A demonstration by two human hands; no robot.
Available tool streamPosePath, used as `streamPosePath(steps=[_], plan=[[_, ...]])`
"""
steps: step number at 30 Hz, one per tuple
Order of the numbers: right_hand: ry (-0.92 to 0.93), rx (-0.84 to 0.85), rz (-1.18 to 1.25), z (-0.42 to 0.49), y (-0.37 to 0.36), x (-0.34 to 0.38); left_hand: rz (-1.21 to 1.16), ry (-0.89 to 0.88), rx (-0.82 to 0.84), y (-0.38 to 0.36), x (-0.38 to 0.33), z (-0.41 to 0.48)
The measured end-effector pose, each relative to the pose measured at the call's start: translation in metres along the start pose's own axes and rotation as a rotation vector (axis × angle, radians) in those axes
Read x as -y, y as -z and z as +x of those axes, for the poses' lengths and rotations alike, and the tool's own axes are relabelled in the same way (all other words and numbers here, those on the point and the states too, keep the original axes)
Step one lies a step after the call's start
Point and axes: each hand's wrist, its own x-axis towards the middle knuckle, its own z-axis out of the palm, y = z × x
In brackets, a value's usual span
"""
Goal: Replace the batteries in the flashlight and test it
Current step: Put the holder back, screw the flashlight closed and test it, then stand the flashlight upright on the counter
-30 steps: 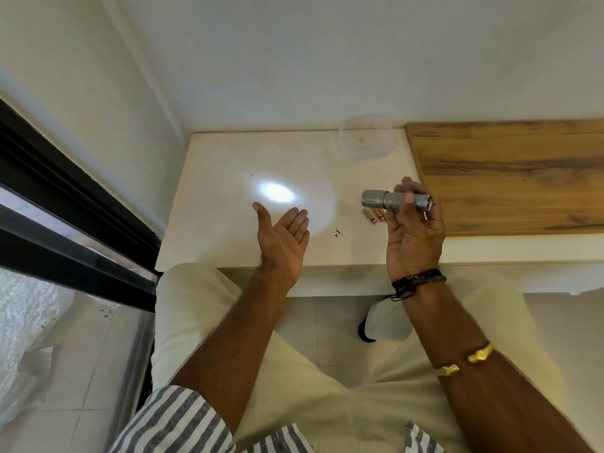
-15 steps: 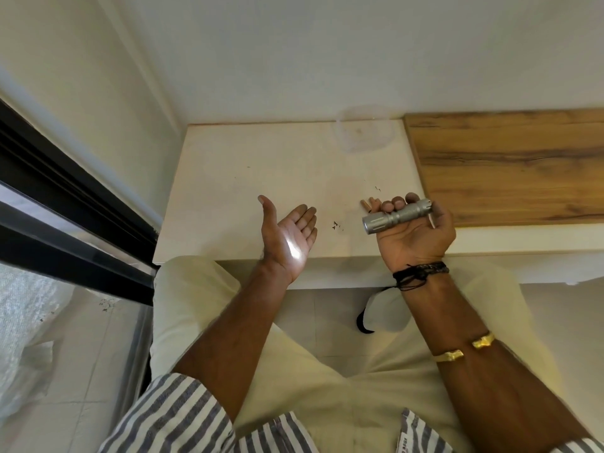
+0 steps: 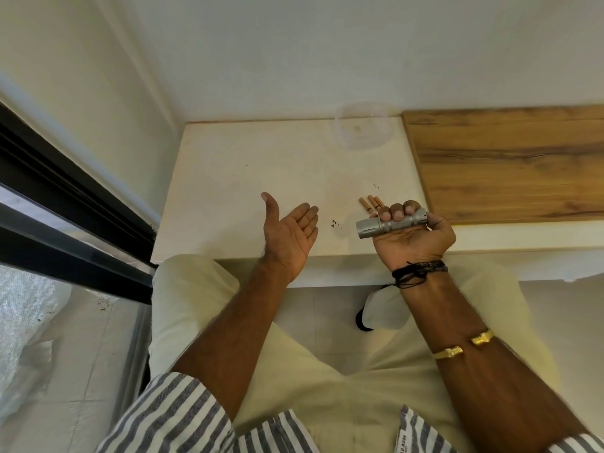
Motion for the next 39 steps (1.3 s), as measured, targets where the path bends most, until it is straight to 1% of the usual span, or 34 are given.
streamPosePath(steps=[4,6,8,10,11,13,16,18,20,22,25,29,32,35,39], plan=[[0.001,0.004,-0.027,0.001,0.002,-0.002,0.034,-0.010,-0.014,0.001,0.000,0.002],[-0.003,0.008,-0.052,0.003,0.004,-0.004,0.160,-0.022,-0.070,-0.002,0.000,0.003],[-0.012,0.006,-0.090,0.005,0.004,-0.006,0.455,-0.110,-0.172,-0.005,0.003,0.003],[-0.007,0.007,-0.167,0.008,0.004,-0.009,0.838,-0.300,-0.231,-0.005,0.009,0.002],[0.010,0.008,-0.221,0.009,0.004,-0.011,0.978,-0.392,-0.231,-0.005,0.012,0.002],[0.067,0.023,-0.394,0.011,0.005,-0.017,1.116,-0.488,-0.192,-0.007,0.017,-0.001],[0.128,0.105,-0.692,0.011,0.009,-0.027,1.158,-0.499,-0.103,-0.011,0.020,-0.002],[0.154,0.138,-0.827,0.012,0.010,-0.034,1.205,-0.507,-0.056,-0.013,0.021,-0.003],[0.173,0.148,-0.916,0.014,0.009,-0.042,1.240,-0.532,-0.047,-0.013,0.020,-0.002],[0.193,0.159,-0.980,0.016,0.005,-0.050,1.240,-0.561,-0.079,-0.013,0.017,-0.001],[0.219,0.219,-1.041,0.019,-0.002,-0.058,1.183,-0.585,-0.133,-0.009,0.014,0.001],[0.148,0.292,-0.995,0.028,-0.011,-0.061,1.124,-0.622,-0.160,-0.001,0.005,0.007],[0.118,0.300,-1.022,0.038,-0.014,-0.061,1.126,-0.599,-0.163,0.009,-0.006,0.016],[0.167,0.301,-1.145,0.050,-0.014,-0.062,1.148,-0.597,-0.163,0.016,-0.015,0.026],[0.240,0.272,-1.283,0.076,-0.027,-0.070,1.206,-0.603,-0.209,0.016,-0.032,0.047]])
